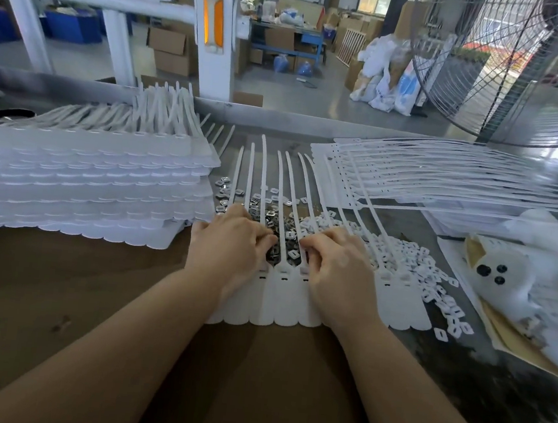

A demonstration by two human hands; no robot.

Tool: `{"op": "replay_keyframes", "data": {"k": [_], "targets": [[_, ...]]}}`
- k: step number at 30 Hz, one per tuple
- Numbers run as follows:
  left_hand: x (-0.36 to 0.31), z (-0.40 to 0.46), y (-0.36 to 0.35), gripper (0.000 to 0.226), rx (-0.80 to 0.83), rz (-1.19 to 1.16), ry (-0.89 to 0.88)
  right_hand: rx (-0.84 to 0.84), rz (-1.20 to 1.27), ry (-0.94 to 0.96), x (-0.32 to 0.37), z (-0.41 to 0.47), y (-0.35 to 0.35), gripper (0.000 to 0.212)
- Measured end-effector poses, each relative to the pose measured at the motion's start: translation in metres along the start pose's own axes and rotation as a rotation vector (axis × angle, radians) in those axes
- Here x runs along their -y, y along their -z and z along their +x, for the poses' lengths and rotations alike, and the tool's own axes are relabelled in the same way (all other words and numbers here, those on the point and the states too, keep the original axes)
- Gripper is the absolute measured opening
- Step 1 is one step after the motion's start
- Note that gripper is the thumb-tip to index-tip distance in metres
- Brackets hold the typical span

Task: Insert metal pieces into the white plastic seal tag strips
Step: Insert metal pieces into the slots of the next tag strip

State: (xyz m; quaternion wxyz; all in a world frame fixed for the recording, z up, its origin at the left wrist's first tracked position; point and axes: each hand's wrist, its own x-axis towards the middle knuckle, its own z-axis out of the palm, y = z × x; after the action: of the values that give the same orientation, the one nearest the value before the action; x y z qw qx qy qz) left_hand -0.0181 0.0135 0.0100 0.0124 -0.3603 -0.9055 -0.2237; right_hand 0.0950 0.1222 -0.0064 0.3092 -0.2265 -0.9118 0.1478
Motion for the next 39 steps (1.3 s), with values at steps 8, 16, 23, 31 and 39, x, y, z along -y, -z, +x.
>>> {"op": "replay_keyframes", "data": {"k": [8,16,23,31,39], "targets": [[-0.014,0.009,-0.005,0.036,-0.016,0.002,0.017,0.014,0.003,-0.004,0.000,-0.001,0.001,0.021],[-0.014,0.007,-0.006,0.018,-0.098,-0.077,0.043,0.014,0.003,-0.005,0.001,-0.001,0.002,0.021],[-0.013,0.005,-0.009,0.014,-0.126,-0.161,0.042,0.010,-0.009,0.000,0.001,-0.001,0.002,0.021],[-0.007,0.003,-0.007,0.008,-0.190,-0.453,0.034,0.013,-0.007,0.003,0.001,0.000,0.002,0.020],[-0.002,0.002,0.005,0.022,-0.126,-0.729,0.120,0.013,-0.012,0.006,0.001,0.000,0.003,0.021]]}}
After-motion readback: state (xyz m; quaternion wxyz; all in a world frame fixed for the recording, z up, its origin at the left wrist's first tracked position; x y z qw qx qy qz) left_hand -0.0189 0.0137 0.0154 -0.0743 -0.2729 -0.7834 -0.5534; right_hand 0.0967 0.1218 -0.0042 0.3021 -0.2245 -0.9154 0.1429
